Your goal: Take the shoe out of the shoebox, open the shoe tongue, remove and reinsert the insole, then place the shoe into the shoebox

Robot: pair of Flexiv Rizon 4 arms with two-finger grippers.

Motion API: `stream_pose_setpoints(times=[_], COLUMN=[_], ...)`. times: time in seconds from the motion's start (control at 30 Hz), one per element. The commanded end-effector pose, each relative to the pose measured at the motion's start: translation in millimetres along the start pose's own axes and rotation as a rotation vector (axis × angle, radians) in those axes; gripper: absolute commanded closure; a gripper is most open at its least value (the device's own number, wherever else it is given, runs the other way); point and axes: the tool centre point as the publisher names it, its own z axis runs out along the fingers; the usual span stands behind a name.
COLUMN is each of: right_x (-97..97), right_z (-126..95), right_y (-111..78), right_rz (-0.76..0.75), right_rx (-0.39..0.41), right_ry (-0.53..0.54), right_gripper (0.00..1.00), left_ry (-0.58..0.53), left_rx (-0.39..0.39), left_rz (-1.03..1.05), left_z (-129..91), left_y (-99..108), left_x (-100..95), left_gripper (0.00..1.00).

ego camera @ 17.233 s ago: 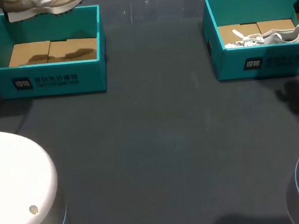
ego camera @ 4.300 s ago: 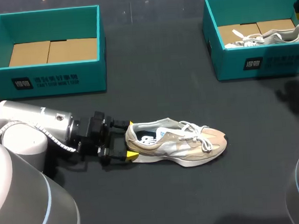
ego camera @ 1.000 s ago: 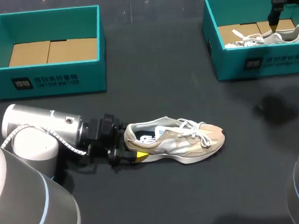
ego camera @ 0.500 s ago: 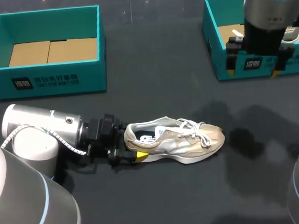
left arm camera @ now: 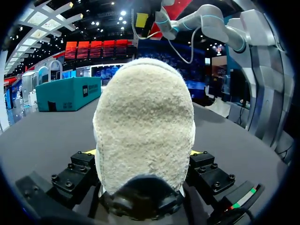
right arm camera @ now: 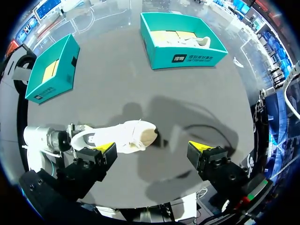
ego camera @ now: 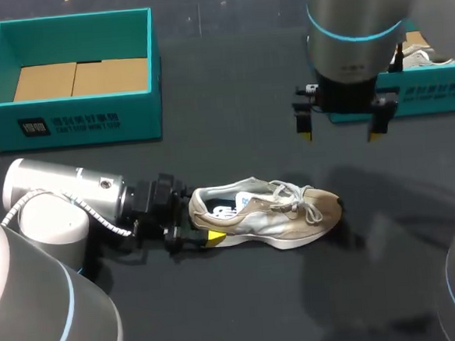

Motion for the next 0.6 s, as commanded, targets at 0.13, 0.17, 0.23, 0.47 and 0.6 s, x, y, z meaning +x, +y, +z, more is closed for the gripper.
stream_pose_setpoints(times=[0.13,0.17,0.23,0.47,0.6], right_x=[5.1,5.1,8.7,43.6,58.3], right_z=[2.2,2.2,2.9,23.4,31.1], right_y=[2.6,2.6,1.8,-20.2,-36.7], right_rz=[0.0,0.0,0.007,-0.016,-0.018], right_rx=[0.005,0.005,0.01,0.084,0.123], right_ry=[-0.011,-0.011,-0.013,-0.174,-0.165], right_gripper=[0.0,0.0,0.0,0.0,0.0], left_ry=[-0.001,-0.001,-0.001,-0.001,-0.001], left_rx=[-0.002,-0.002,-0.002,-0.002,-0.002], left_rz=[0.0,0.0,0.0,0.0,0.0], left_z=[-0.5,-0.5,-0.5,-0.5,-0.5], left_y=[1.5,1.5,1.5,1.5,1.5], left_x=[-0.6,-0.6,-0.6,-0.6,-0.6], left_gripper=[1.0,1.0,1.0,1.0,1.0])
